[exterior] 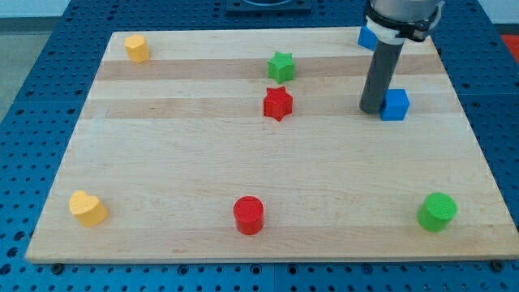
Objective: Move the green star towards the center left
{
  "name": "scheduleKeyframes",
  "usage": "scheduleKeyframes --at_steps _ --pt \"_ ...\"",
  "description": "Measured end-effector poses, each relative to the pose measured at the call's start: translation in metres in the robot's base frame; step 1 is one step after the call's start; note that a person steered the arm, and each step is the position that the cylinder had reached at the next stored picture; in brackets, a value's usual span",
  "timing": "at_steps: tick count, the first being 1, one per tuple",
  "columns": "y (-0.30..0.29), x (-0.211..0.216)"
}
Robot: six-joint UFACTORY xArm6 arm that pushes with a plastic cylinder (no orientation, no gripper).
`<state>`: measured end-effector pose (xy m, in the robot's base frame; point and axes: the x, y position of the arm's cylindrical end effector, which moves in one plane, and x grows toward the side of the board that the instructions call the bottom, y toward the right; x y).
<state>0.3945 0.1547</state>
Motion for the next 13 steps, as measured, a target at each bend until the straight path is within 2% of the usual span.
scheduleKeyframes --at_steps 2,4,6,7,8,10,12,13 --pt "-0.037 -0.030" --pt "-0.037 -0.036" --pt "-0.038 -0.090" --pt "-0.039 -0.093" --pt "-0.066 -0.110" --pt "-0.081 -0.111" --pt "-0.142 -0.104" --pt "-0.142 -0.101"
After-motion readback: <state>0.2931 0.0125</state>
